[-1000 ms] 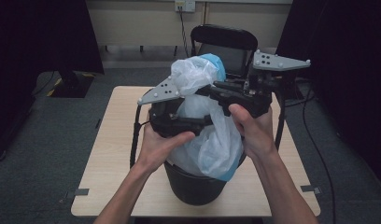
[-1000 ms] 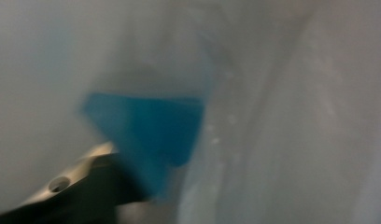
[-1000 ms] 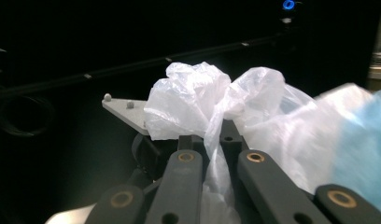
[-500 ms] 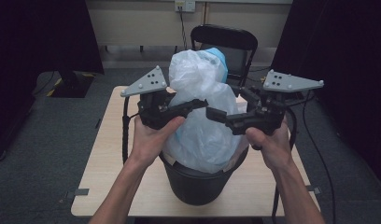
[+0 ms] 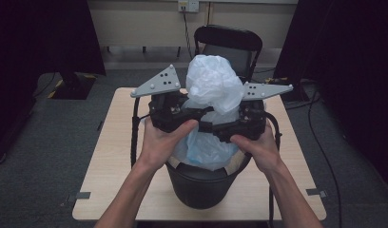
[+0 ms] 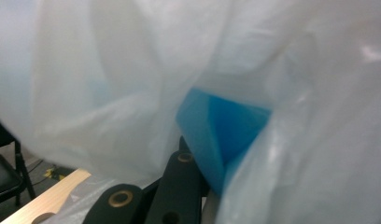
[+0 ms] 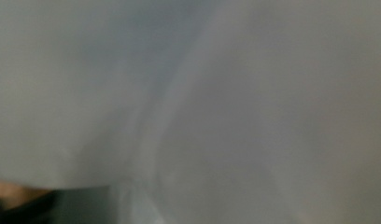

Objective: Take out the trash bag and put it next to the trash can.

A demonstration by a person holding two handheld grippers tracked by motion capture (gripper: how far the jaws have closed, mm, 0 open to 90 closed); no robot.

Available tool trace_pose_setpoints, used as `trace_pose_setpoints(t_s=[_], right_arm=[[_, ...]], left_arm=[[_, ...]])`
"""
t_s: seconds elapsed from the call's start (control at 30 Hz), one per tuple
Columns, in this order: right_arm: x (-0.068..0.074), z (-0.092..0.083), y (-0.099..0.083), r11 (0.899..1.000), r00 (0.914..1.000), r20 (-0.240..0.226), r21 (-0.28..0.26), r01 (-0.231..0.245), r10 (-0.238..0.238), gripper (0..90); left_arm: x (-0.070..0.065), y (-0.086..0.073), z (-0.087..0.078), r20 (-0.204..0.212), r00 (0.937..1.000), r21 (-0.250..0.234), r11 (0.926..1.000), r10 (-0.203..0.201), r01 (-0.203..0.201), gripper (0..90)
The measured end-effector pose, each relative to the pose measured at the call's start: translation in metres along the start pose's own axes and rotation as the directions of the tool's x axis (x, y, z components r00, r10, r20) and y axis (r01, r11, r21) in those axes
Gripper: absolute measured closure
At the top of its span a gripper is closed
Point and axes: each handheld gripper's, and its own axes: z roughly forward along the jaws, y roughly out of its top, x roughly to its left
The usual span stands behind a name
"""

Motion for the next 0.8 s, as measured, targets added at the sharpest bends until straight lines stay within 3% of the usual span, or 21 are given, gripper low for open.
trace_pose_setpoints(t_s=[0.13,0.3,0.4,0.6,0.63,0.8], right_arm=[[-0.001,-0.001,-0.001,1.0,1.0,-0.009,-0.008,-0.001,0.001,62.7],[-0.002,-0.001,-0.003,1.0,0.9998,-0.02,-0.008,0.006,-0.006,83.8],[-0.006,-0.002,-0.004,1.0,0.9995,-0.031,-0.021,-0.009,0.008,86.7],[-0.011,-0.005,-0.004,0.999,0.9993,-0.027,-0.043,-0.028,0.027,87.5],[-0.011,-0.005,-0.004,0.998,0.9991,-0.026,-0.046,-0.034,0.032,87.6],[-0.015,-0.008,-0.003,0.997,0.9988,-0.025,-0.066,-0.044,0.042,87.7]], left_arm=[[0.002,-0.003,-0.001,0.021,0.9998,0.003,1.0,0.003,-0.003,89.4],[0.003,-0.006,-0.003,0.017,0.9998,0.007,1.0,0.004,-0.004,85.0],[0.003,-0.007,-0.006,0.013,0.9999,0.006,1.0,0.002,-0.002,76.9],[0.006,-0.01,-0.01,-0.012,0.9999,-0.006,0.9999,-0.012,0.012,52.3],[0.006,-0.01,-0.013,-0.024,0.9993,-0.02,0.9994,-0.027,0.027,48.0],[0.008,-0.012,-0.022,-0.074,0.997,-0.037,0.9992,-0.021,0.019,33.1]])
